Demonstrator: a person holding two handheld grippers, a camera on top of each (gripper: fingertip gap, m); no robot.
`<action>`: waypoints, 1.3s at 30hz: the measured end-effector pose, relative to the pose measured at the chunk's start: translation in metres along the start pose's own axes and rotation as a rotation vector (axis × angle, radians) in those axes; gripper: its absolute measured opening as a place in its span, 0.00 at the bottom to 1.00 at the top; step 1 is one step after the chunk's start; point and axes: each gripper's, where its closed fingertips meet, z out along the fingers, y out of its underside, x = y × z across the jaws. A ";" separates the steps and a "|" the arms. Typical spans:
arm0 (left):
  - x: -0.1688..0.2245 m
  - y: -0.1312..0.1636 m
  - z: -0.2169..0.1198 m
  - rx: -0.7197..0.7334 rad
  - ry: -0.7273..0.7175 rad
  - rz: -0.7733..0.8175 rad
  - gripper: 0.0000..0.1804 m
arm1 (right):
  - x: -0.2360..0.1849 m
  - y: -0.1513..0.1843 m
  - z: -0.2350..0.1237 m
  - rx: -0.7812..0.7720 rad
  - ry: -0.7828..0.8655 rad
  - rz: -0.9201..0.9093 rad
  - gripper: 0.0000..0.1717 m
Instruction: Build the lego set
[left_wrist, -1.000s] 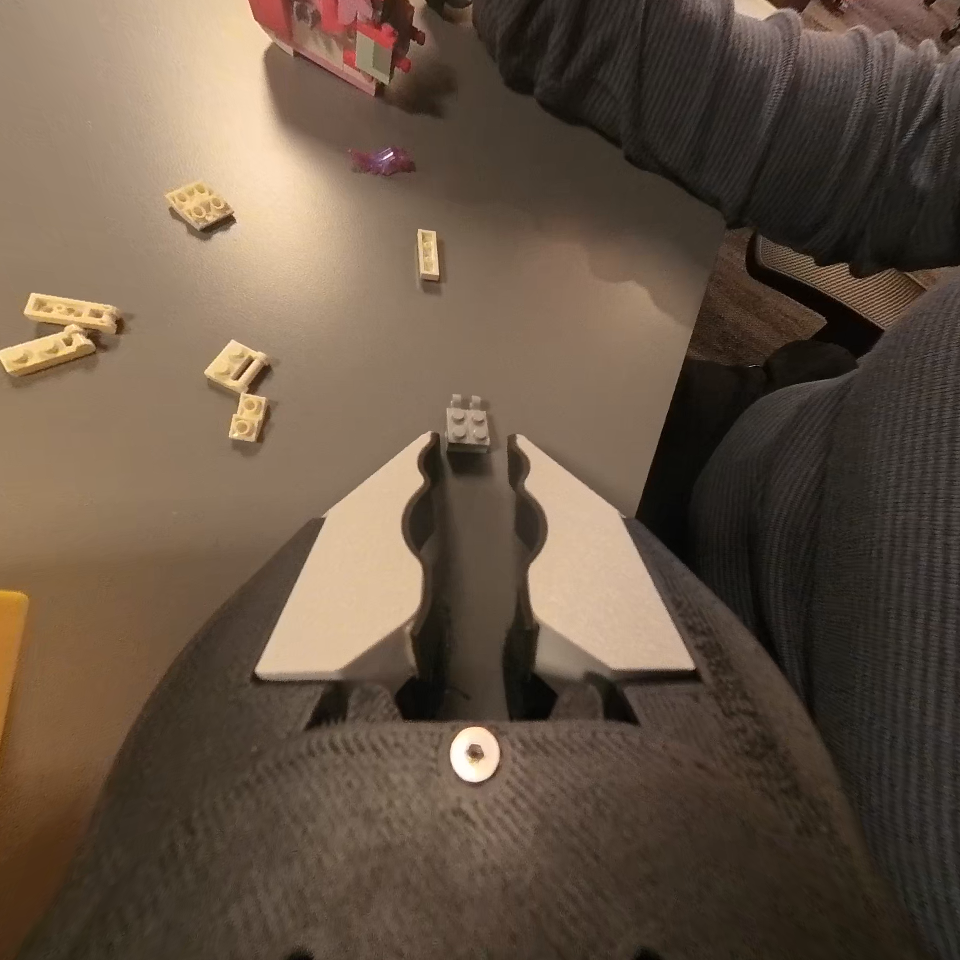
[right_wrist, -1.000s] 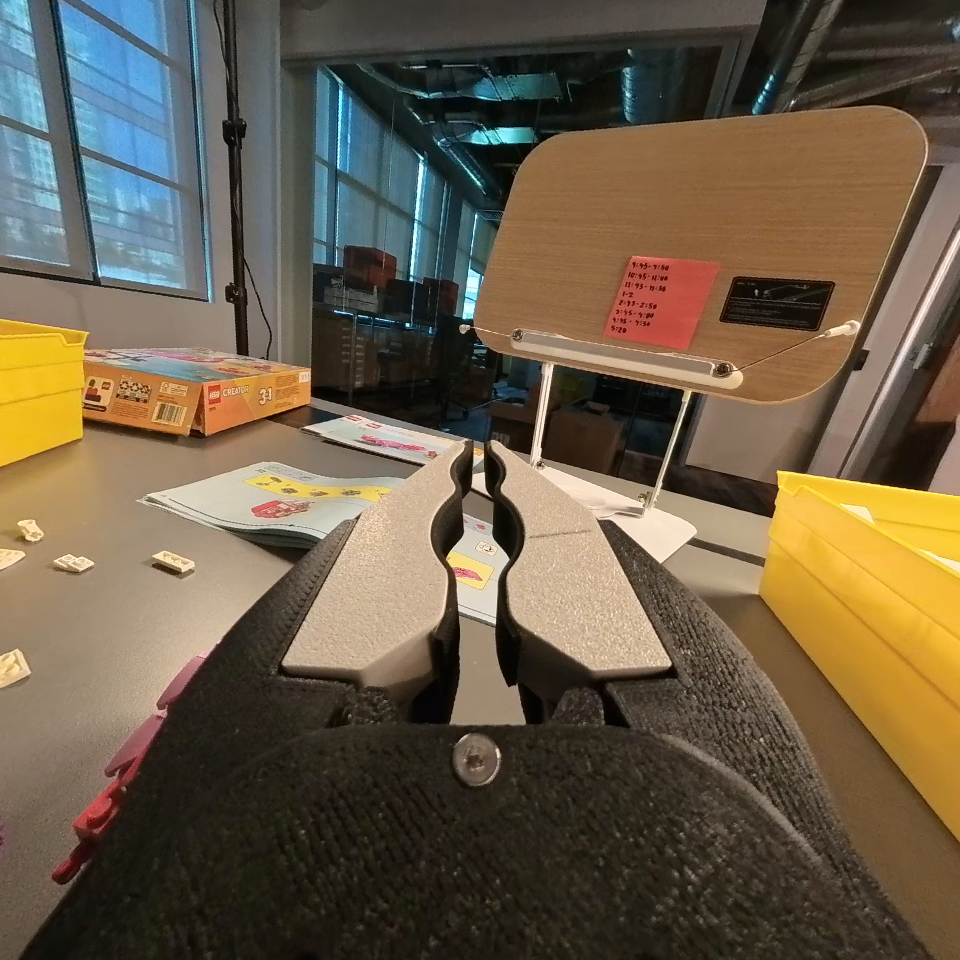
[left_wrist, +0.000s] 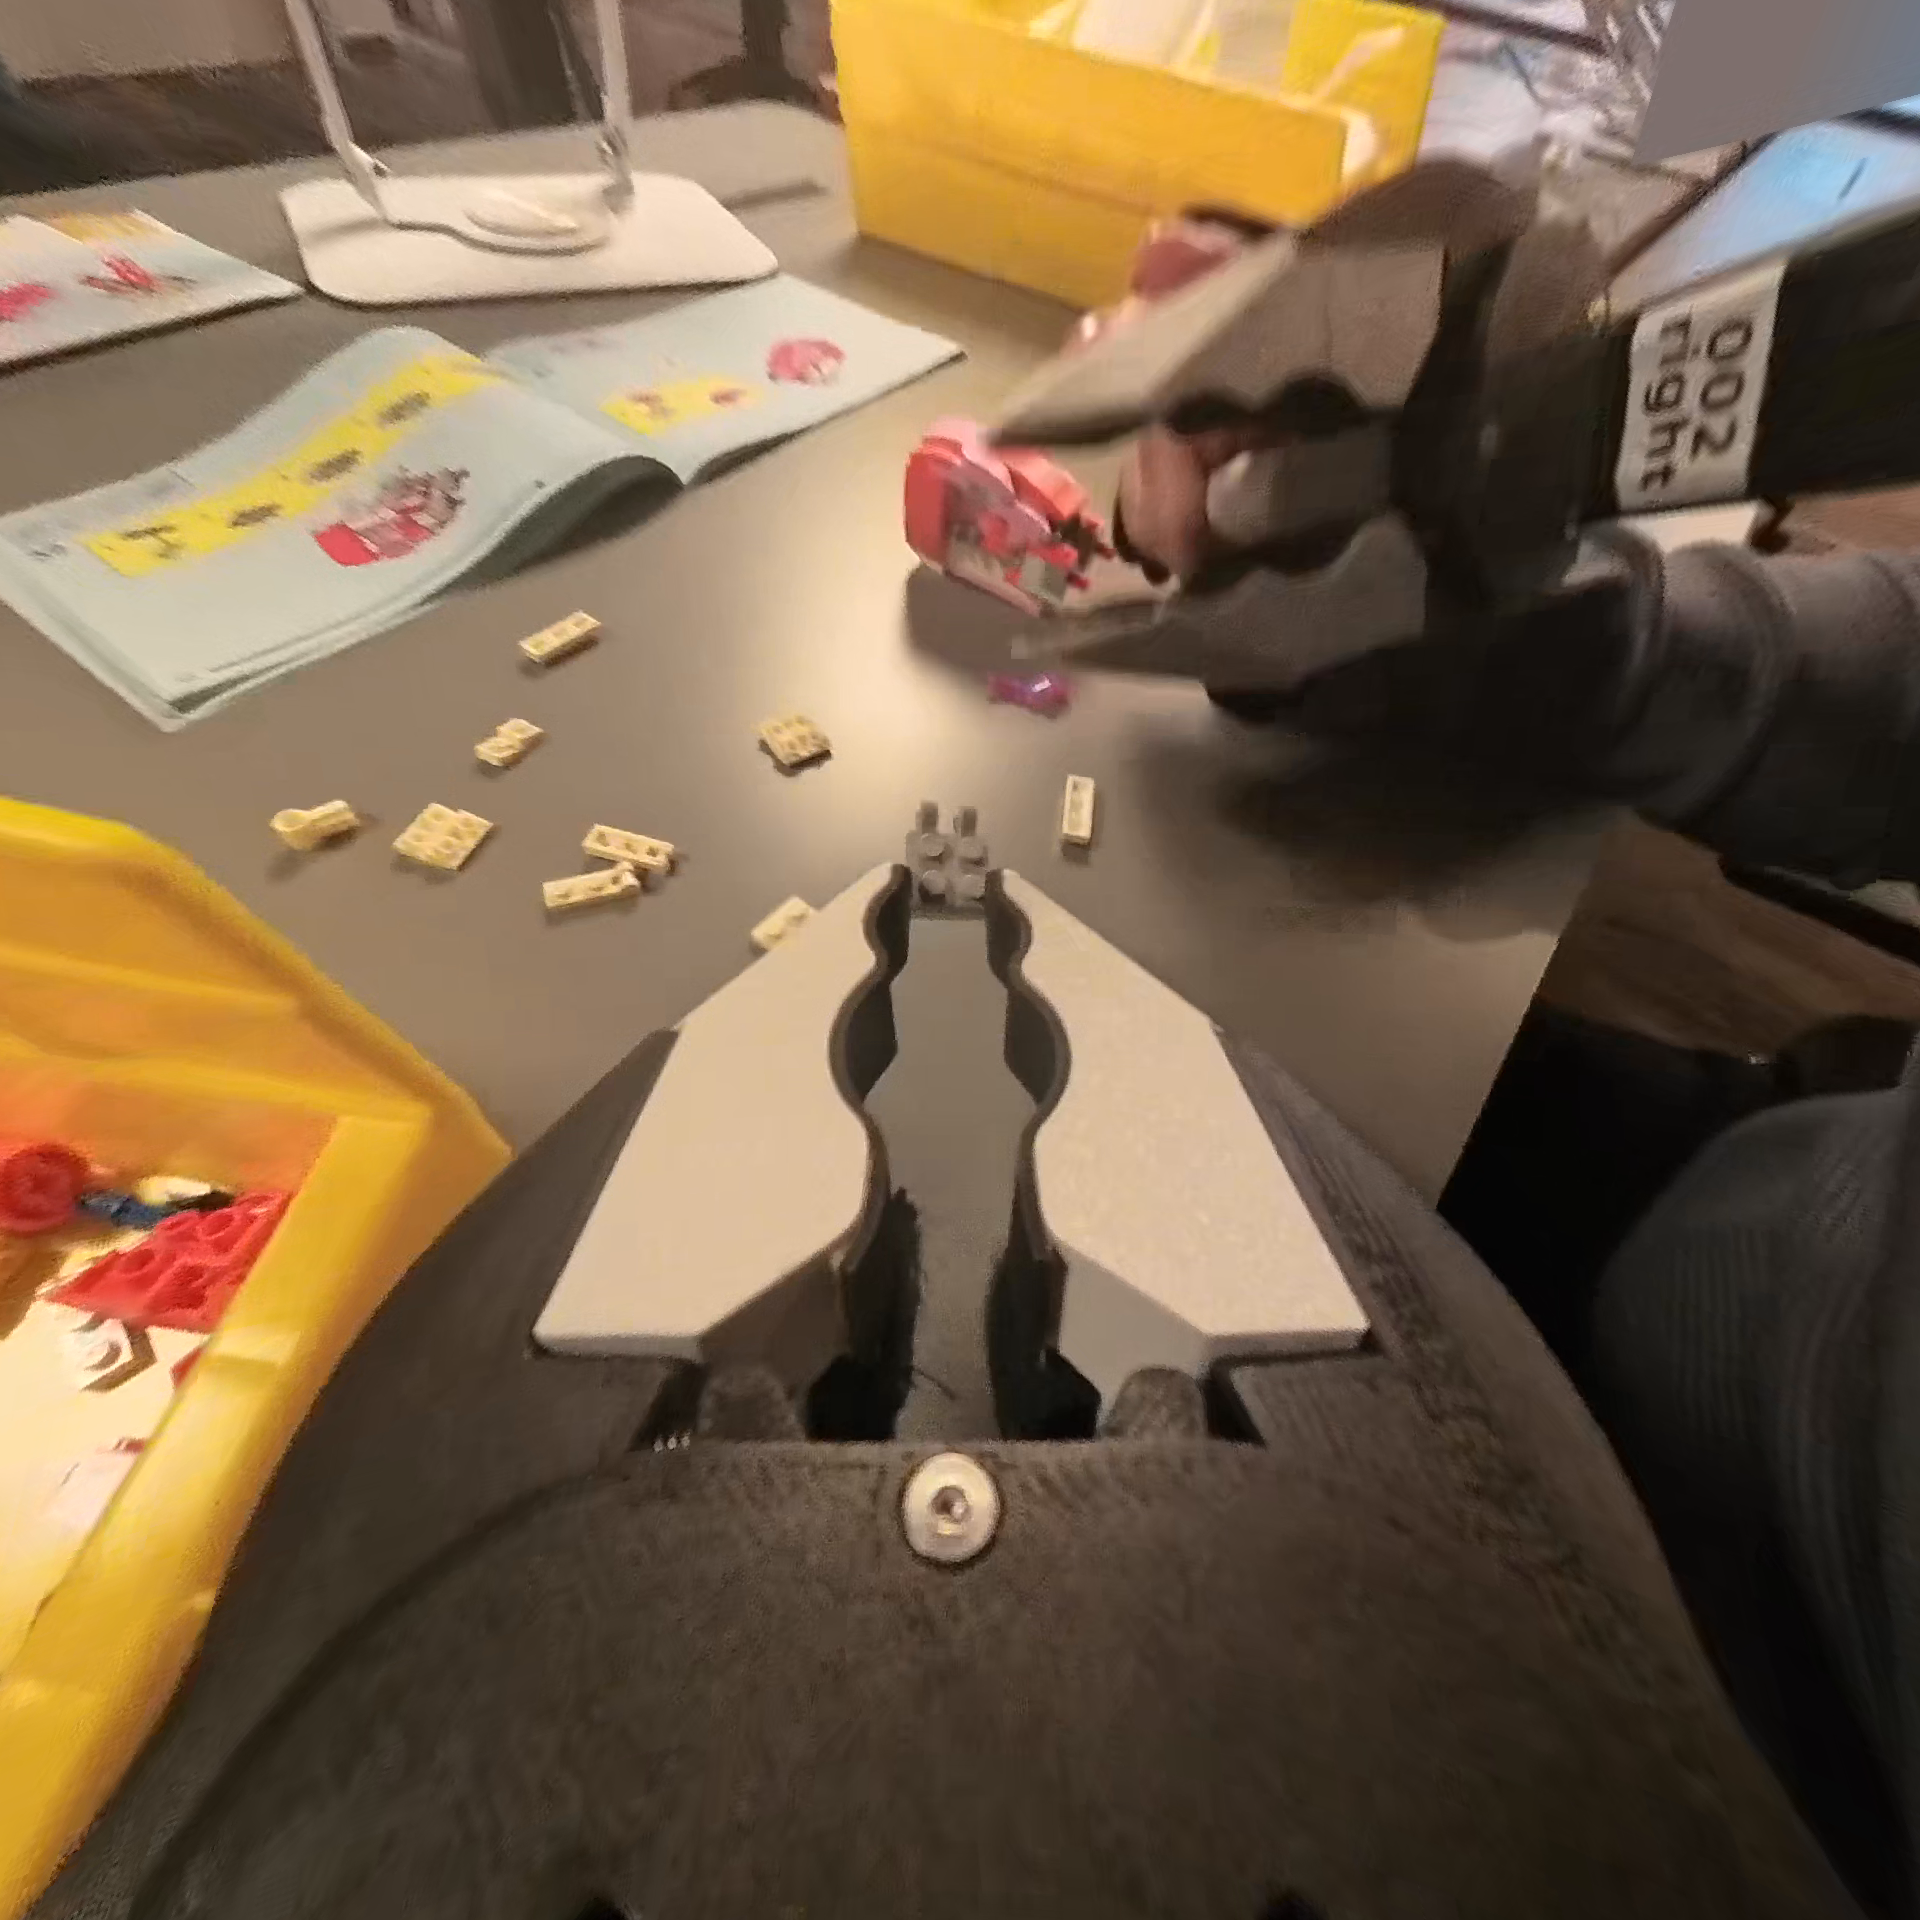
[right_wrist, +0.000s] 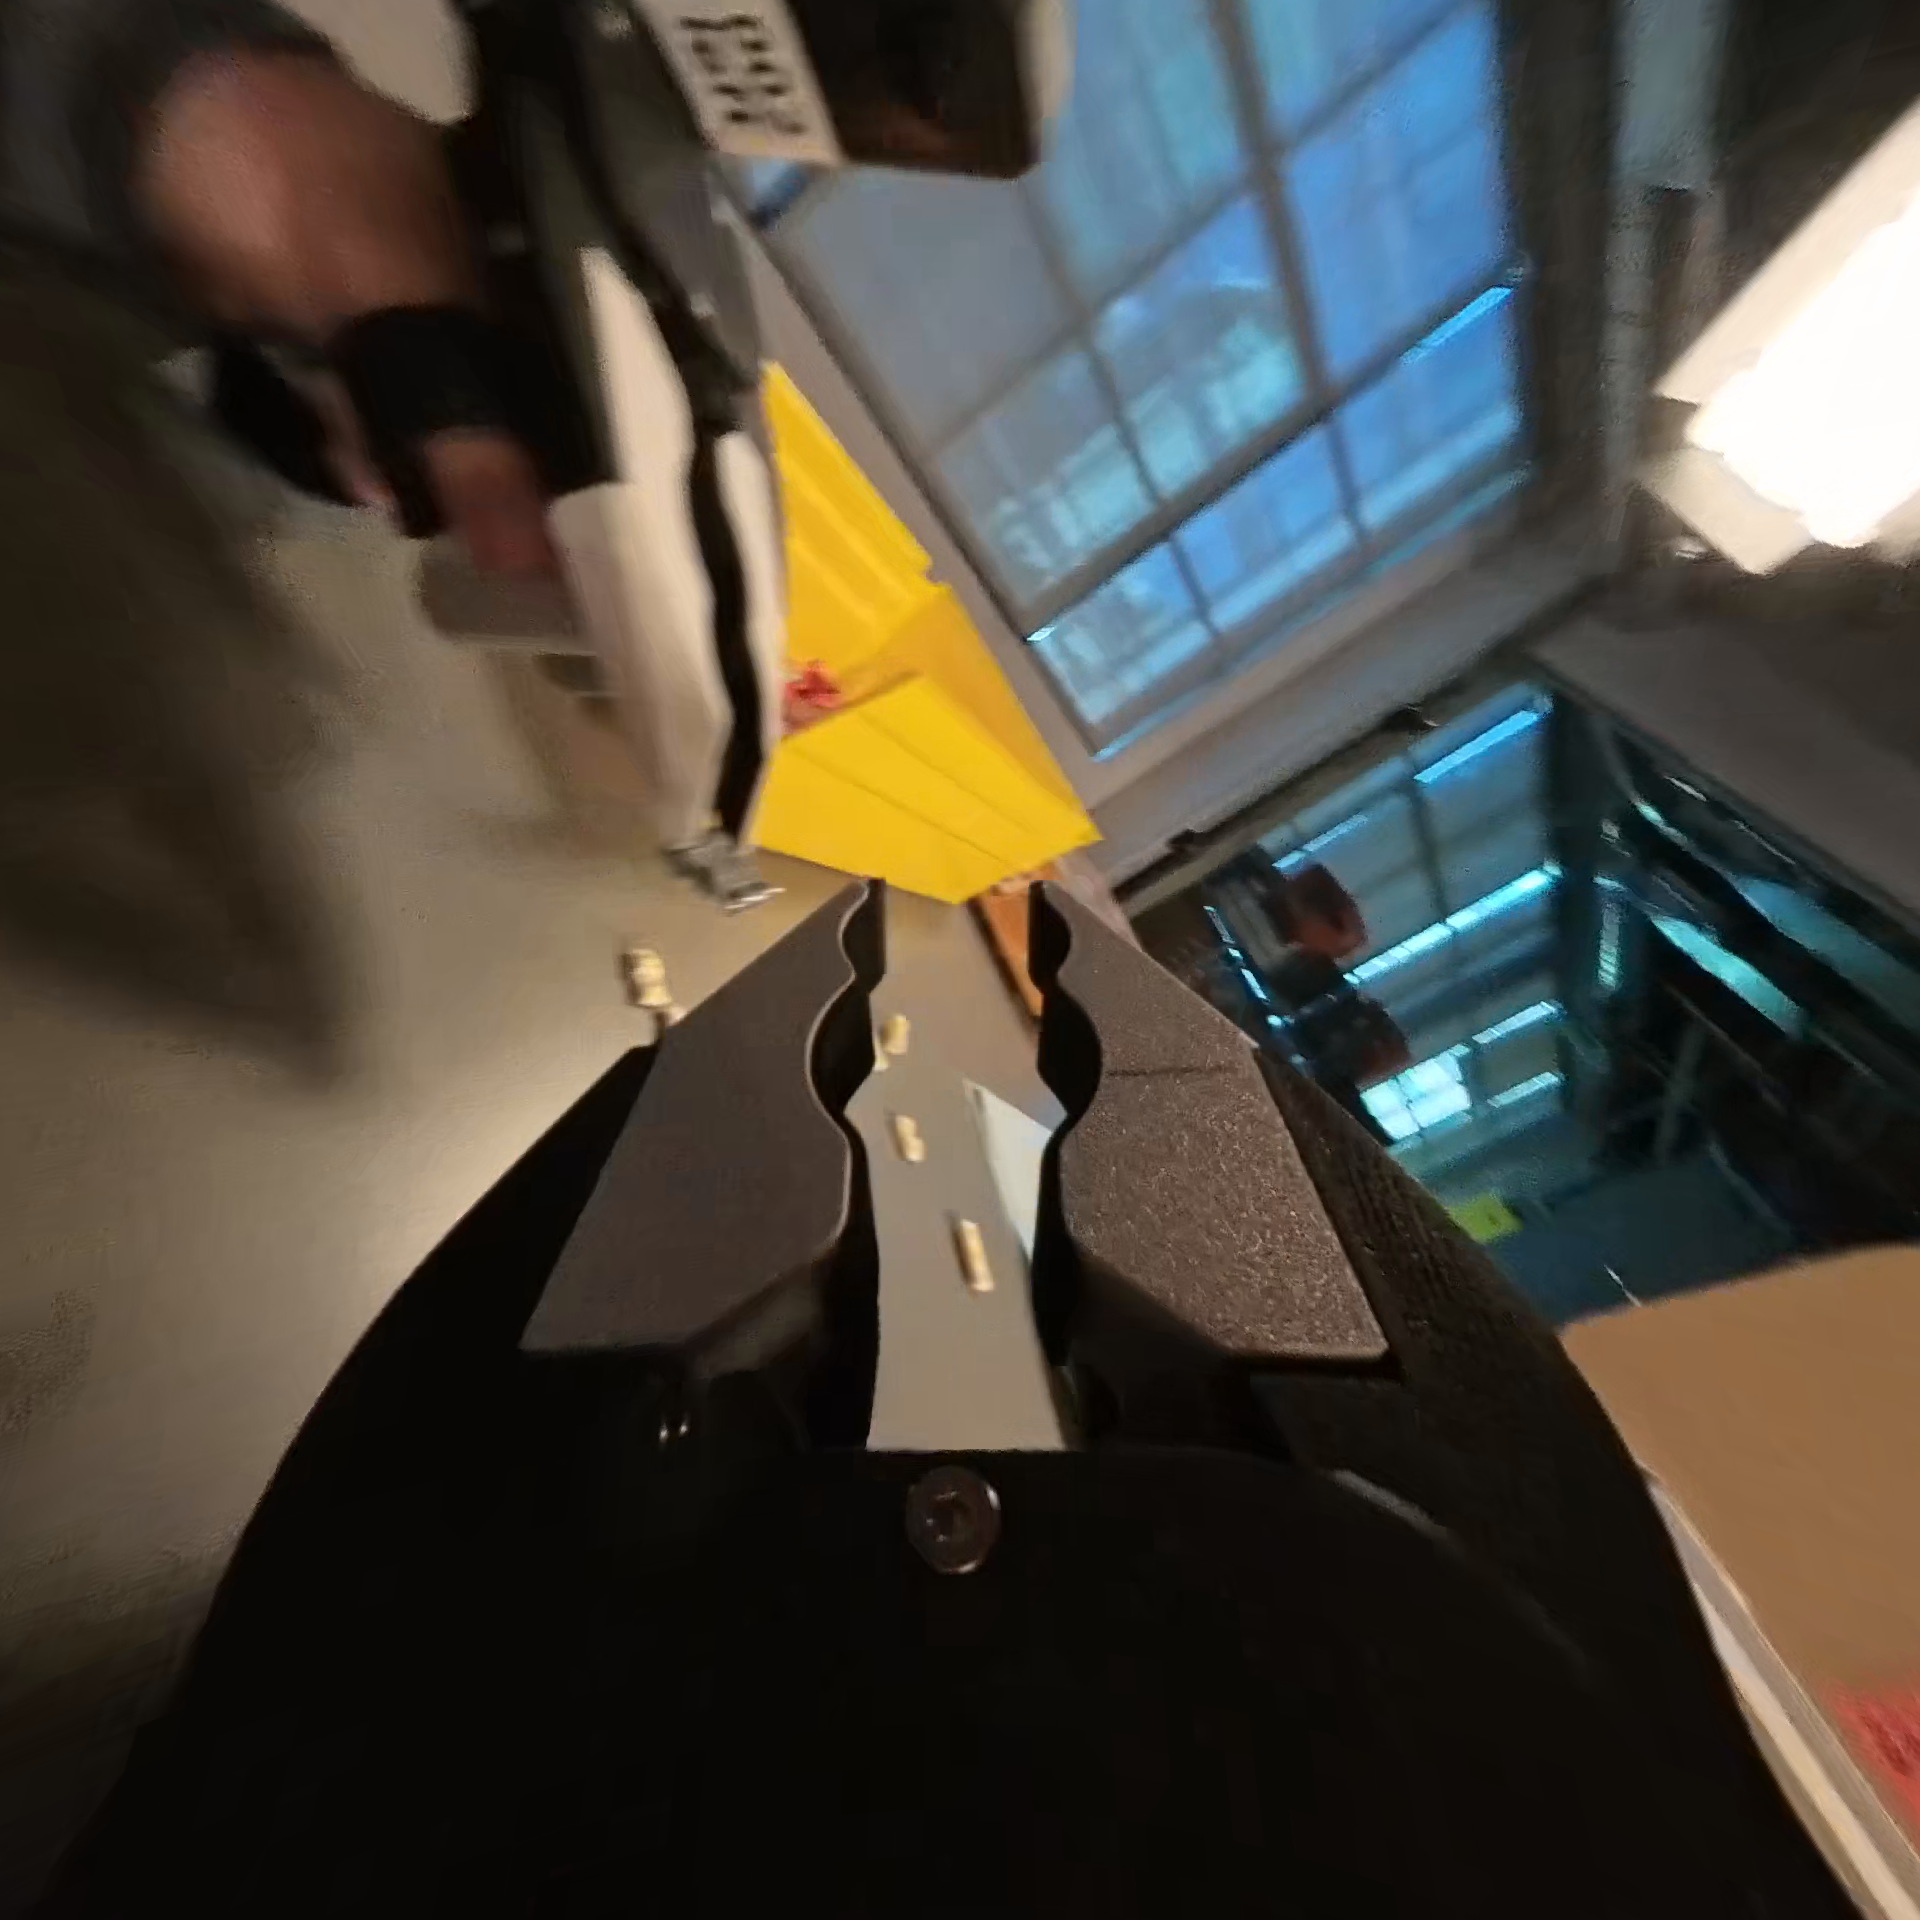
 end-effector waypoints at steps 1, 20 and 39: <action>-0.001 -0.002 -0.002 0.015 -0.006 -0.010 0.08 | -0.008 -0.001 0.002 0.002 -0.035 -0.006 0.15; 0.005 -0.003 -0.005 0.074 0.191 -0.240 0.07 | -0.051 0.009 0.017 -0.106 -0.156 -0.303 0.14; 0.010 0.001 0.000 0.063 0.251 -0.284 0.07 | -0.058 0.013 0.021 -0.140 -0.169 -0.344 0.07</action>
